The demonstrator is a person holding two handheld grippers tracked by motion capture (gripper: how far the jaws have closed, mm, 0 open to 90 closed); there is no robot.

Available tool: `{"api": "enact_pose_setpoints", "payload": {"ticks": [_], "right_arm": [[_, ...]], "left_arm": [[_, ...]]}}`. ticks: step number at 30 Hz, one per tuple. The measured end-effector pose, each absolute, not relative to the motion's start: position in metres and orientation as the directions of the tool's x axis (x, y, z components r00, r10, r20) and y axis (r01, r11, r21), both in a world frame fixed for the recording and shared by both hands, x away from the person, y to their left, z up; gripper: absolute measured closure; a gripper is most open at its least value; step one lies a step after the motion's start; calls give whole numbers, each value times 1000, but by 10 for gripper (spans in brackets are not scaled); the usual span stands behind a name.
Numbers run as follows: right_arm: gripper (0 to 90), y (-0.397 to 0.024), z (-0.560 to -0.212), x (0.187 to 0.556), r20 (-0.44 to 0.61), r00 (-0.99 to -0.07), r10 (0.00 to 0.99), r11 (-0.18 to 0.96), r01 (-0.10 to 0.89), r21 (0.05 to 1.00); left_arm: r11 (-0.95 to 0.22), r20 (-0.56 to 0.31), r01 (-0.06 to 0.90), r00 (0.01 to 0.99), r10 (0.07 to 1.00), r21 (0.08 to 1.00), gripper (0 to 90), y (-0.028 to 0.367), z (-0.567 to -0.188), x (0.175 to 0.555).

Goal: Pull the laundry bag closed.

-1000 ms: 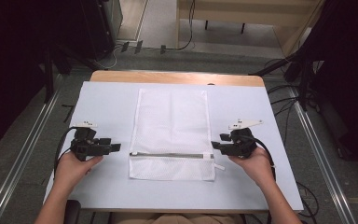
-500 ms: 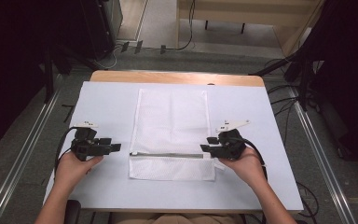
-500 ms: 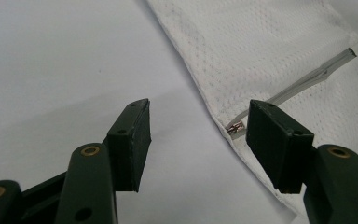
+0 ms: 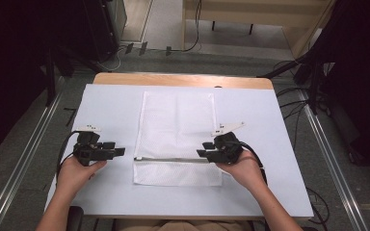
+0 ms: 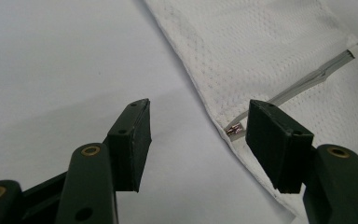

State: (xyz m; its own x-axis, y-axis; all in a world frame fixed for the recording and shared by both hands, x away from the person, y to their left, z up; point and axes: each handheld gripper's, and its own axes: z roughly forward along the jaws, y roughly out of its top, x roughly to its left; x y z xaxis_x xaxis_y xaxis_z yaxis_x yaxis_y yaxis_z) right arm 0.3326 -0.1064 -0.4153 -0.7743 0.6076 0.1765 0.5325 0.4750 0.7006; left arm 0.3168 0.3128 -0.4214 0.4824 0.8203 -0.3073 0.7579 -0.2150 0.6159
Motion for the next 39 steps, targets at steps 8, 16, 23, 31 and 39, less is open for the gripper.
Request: {"api": "enact_pose_setpoints", "payload": {"ticks": [8,16,23,31,39], "right_arm": [[629,-84,-414,333,173,-800,574,499,509,701],[634,-64,-419,335,181,-819,544,520,499,694],[631,-44,-424,337,186,-833,522,529,487,695],[669,-26,-431,338,200,-845,496,541,481,690],[681,-7,-436,338,213,-854,474,550,476,686]], "left_arm": [[-217,-298,756,480,825,618,409,314,-421,317],[-213,-303,758,478,825,617,409,315,-421,317],[-210,-306,758,478,824,618,410,316,-422,317],[-211,-304,755,480,823,621,410,316,-422,318],[-204,-309,758,475,824,619,410,317,-422,318]]}}
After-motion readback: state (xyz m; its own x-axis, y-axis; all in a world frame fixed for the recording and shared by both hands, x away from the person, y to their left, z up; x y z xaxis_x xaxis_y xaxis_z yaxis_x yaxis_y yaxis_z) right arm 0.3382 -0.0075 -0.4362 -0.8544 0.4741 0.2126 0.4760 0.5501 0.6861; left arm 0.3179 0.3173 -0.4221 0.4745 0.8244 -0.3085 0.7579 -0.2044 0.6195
